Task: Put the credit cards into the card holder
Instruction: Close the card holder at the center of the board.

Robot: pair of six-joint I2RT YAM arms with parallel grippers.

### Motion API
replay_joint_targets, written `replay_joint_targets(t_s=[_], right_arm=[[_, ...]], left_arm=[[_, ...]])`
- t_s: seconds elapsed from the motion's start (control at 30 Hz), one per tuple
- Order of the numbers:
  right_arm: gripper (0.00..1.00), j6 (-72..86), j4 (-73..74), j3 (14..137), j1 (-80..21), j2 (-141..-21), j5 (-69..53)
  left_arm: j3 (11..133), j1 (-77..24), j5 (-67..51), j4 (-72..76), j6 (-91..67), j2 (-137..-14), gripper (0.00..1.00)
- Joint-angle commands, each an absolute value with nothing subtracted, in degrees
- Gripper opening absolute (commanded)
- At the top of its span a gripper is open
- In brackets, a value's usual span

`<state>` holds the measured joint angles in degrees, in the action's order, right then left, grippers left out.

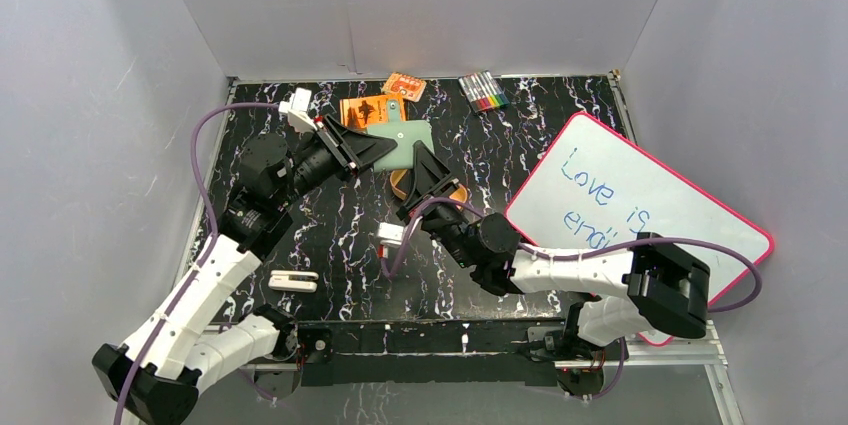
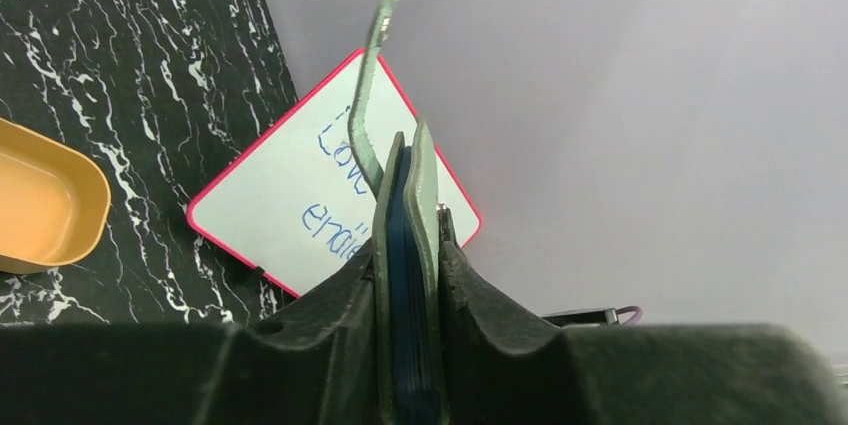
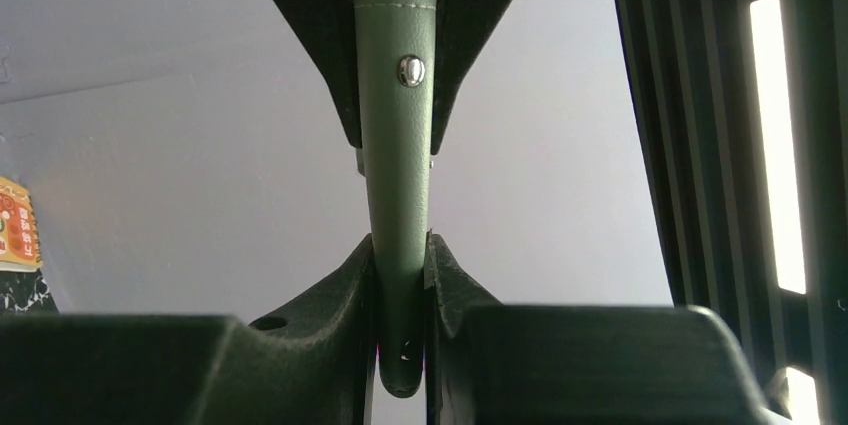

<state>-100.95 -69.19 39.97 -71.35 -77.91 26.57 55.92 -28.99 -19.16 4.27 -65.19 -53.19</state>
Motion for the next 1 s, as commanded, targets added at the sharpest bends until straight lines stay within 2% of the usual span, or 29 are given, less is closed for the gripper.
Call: replay_joint_targets(t_s=[0.0, 0.07, 0.1, 0.17, 0.2, 0.23, 0.3, 0.4, 0.47, 0.5, 0.63, 0.83, 0.97], right_arm=[[0.0, -101.43, -75.89, 43.08, -72.48, -77.55, 26.29], [0.0, -101.42, -76.25, 42.74, -73.02, -77.44, 26.66], [0.08, -101.43, -76.05, 42.68, -73.41, -77.37, 27.27], [0.39, -100.09, -72.88, 43.24, -74.58, -77.07, 29.98], [0.51, -98.53, -68.63, 44.14, -75.45, -76.81, 32.5], [0.61, -95.89, -63.7, 45.23, -76.74, -76.55, 35.42], [0.73, -87.81, -53.75, 48.16, -81.02, -75.7, 41.03], [0.78, -59.18, -24.1, 56.68, -84.26, -72.22, 42.93], [0.79, -38.6, -3.48, 63.6, -84.17, -69.21, 34.59], [0.8, -32.91, 1.2, 65.0, -83.67, -67.68, 29.81], [0.82, -17.92, 8.3, 66.16, -81.26, -61.4, 12.28], [0.85, -3.53, 7.45, 66.75, -69.56, -54.29, -11.68], [0.86, 2.81, 7.91, 69.12, -62.0, -54.15, -25.51]], left_arm=[[54.72, -28.83, -22.12, 7.74, -64.89, -53.85, 0.17], [54.26, -28.83, -22.93, 8.43, -64.56, -53.96, 0.06], [54.14, -28.83, -23.02, 8.51, -64.08, -53.9, 0.01], [54.14, -28.87, -22.71, 8.0, -62.98, -53.29, 0.0], [54.29, -28.79, -22.21, 7.57, -61.54, -52.75, 0.0], [54.9, -28.81, -21.45, 6.46, -59.53, -52.21, 0.0], [56.85, -28.77, -19.16, 2.11, -53.92, -50.61, 0.0], [60.02, -28.76, -14.62, -7.79, -45.09, -46.78, 0.0], [61.26, -28.77, -11.53, -11.59, -39.73, -43.86, 0.0], [61.69, -28.78, -9.6, -13.14, -37.52, -42.59, 0.0], [61.12, -28.82, -7.94, -16.21, -28.48, -37.09, 0.0], [58.32, -28.84, -24.95, -18.11, -19.65, -32.18, 0.0], [60.17, -28.83, -39.27, -18.04, -15.73, -31.93, 0.0]])
